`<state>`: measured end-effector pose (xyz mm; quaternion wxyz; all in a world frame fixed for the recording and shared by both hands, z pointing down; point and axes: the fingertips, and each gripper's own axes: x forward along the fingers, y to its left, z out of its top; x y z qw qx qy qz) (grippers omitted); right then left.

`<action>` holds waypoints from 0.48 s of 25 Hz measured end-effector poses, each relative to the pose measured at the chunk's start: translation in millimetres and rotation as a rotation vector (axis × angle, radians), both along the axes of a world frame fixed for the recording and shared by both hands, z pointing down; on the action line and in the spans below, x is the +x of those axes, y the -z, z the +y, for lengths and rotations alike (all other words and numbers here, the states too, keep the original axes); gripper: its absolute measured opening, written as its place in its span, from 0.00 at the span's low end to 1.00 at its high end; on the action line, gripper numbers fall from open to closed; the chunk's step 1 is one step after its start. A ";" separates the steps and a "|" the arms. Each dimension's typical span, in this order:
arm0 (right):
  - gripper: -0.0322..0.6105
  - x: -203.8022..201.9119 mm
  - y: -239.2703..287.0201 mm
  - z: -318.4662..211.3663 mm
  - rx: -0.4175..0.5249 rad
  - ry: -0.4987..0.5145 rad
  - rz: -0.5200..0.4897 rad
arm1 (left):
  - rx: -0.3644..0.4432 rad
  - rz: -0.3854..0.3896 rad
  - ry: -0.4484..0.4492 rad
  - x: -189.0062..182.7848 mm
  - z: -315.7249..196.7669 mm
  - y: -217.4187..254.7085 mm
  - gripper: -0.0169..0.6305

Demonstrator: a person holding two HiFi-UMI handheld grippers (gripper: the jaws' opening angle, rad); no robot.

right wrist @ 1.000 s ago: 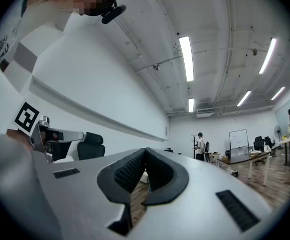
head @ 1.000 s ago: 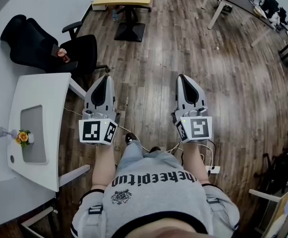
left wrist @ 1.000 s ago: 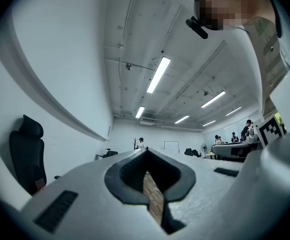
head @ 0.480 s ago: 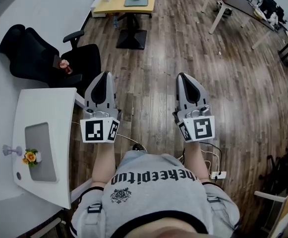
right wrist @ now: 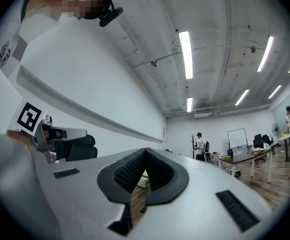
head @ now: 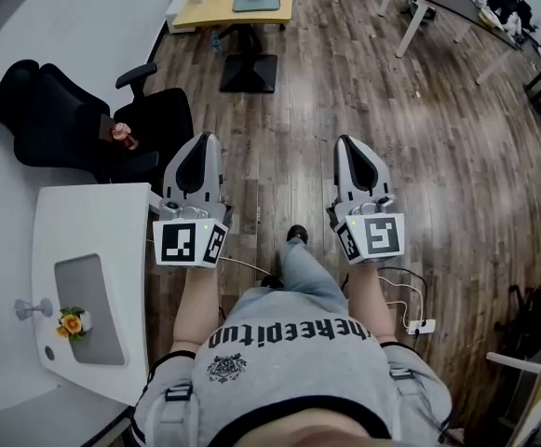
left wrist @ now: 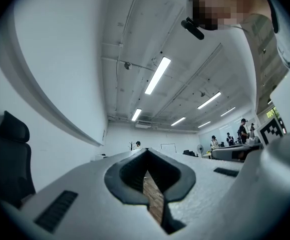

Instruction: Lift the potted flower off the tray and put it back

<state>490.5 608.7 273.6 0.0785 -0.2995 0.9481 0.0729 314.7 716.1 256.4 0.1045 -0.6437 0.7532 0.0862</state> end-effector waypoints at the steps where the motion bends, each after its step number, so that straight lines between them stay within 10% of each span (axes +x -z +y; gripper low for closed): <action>1: 0.05 -6.3 -1.6 -6.7 -0.001 -0.001 0.006 | 0.005 0.004 0.001 -6.2 -4.9 -0.6 0.03; 12: 0.05 -87.9 1.9 -108.2 0.013 0.028 -0.021 | 0.017 -0.004 0.034 -82.5 -92.2 -1.2 0.03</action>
